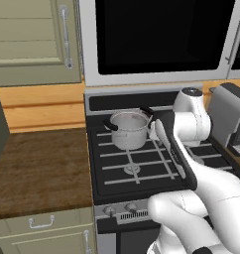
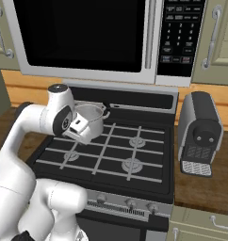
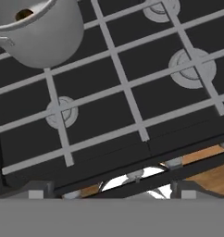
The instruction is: Put the bell pepper and avocado in the pot. Retrieve the spatula and lightly stir the vegetables in the pot.
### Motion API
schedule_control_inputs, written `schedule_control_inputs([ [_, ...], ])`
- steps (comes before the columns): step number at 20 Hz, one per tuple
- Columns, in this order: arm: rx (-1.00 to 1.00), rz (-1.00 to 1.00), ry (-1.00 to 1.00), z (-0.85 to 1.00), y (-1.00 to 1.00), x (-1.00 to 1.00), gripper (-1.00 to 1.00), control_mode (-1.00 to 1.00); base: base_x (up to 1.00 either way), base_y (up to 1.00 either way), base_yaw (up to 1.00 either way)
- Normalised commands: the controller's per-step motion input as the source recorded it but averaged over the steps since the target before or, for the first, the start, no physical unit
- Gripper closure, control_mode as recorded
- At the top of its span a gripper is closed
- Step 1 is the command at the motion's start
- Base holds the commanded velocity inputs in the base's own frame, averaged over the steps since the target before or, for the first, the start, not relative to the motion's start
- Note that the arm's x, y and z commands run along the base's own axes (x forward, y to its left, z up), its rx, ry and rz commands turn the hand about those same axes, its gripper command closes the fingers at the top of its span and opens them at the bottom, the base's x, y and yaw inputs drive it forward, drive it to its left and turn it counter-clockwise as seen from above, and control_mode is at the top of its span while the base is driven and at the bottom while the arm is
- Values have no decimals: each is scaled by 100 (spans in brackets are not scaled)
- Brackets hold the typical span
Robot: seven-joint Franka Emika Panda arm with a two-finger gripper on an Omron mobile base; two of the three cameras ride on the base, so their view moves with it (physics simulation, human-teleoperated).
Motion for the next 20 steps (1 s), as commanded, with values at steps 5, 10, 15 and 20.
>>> schedule_control_inputs([
  [5,0,0,2,-11,-29,-35,-100,-100,0,0,0],
  [10,0,0,0,-6,-17,-33,-100,100,-37,-25,0],
  [15,0,0,0,0,0,0,-100,100,-79,-99,0],
  [20,0,0,0,0,0,0,-100,100,5,-100,1],
])
